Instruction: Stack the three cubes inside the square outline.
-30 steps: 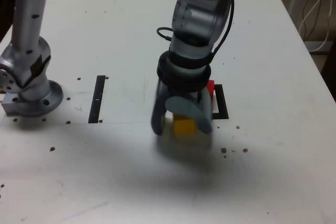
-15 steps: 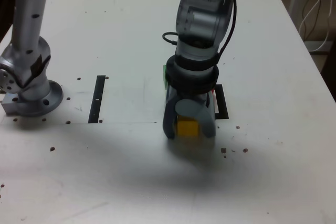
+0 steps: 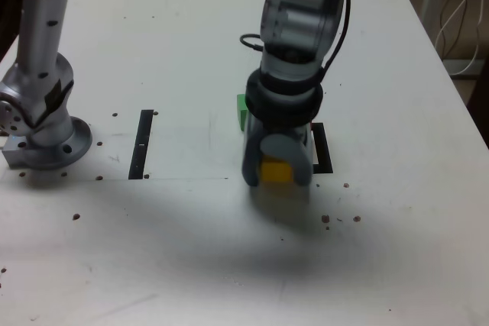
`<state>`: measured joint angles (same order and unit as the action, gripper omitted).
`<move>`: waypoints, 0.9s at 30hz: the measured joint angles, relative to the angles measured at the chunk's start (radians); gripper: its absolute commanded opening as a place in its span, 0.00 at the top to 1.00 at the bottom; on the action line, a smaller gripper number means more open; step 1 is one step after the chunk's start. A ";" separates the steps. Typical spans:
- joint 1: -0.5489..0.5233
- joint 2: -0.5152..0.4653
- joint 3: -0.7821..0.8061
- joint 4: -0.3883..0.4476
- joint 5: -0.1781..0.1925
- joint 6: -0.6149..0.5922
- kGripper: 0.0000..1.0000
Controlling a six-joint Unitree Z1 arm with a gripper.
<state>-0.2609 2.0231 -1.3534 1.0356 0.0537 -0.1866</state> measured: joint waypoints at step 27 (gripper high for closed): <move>0.105 -0.048 -0.235 0.206 0.044 0.163 0.96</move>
<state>-0.1557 1.9749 -1.5882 1.2411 0.0978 -0.0238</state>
